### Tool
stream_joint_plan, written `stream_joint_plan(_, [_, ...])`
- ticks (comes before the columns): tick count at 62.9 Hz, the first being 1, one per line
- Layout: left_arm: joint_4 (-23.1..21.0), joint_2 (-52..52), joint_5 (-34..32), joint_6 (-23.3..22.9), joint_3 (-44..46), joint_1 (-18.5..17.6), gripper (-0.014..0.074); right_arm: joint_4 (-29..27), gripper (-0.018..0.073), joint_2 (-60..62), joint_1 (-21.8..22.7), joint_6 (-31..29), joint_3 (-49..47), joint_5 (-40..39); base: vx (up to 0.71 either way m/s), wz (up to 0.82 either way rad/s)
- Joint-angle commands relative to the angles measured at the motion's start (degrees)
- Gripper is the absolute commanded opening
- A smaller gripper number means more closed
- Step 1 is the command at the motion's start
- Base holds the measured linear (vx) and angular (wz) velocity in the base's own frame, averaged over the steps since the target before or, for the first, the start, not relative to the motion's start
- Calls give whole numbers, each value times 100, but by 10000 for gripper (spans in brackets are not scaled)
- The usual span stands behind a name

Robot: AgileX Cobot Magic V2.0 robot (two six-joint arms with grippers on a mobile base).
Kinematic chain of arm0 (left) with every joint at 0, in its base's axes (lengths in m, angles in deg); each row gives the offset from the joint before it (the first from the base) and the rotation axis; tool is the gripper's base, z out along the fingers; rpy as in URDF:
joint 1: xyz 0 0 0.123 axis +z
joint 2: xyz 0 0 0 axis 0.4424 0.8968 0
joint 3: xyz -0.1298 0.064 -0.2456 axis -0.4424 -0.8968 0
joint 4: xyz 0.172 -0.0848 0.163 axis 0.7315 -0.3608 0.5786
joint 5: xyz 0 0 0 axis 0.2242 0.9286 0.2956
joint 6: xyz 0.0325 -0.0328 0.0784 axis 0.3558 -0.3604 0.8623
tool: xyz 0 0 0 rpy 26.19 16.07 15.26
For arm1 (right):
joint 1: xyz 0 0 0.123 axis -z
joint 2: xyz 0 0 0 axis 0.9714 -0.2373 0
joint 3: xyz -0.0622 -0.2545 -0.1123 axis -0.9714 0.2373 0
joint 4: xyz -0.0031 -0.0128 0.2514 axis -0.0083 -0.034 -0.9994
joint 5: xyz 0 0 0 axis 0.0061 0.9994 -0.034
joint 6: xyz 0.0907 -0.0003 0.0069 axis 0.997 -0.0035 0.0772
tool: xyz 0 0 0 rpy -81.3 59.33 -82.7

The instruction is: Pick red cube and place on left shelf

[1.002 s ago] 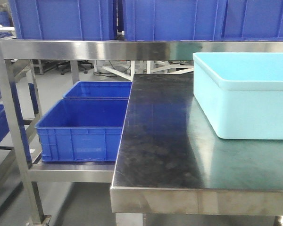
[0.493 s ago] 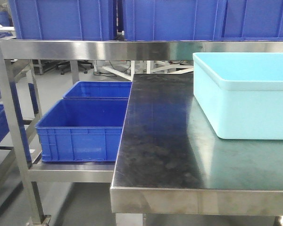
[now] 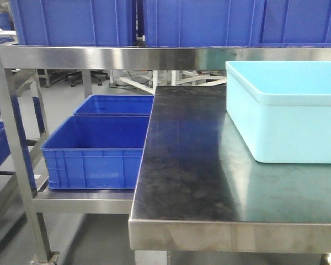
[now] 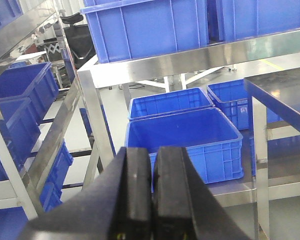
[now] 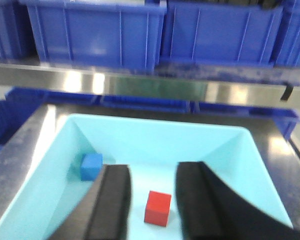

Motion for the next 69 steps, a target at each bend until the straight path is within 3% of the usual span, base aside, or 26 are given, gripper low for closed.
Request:
stream_joint_plan(1, [-34,34,-483,-11,-126,2,101,14,439,-610,16,-7,-679,-54,0,0])
stream_joint_plan(33, [-34,34,-483,-11,-126,2,101,9,439,-3719,28,-7,-3104,2175,0,0])
stream_joint_plan(69, [-34,34,-483,-11,-126,2,101,36,442,-3918,39,-7,-3206,1957,0,0])
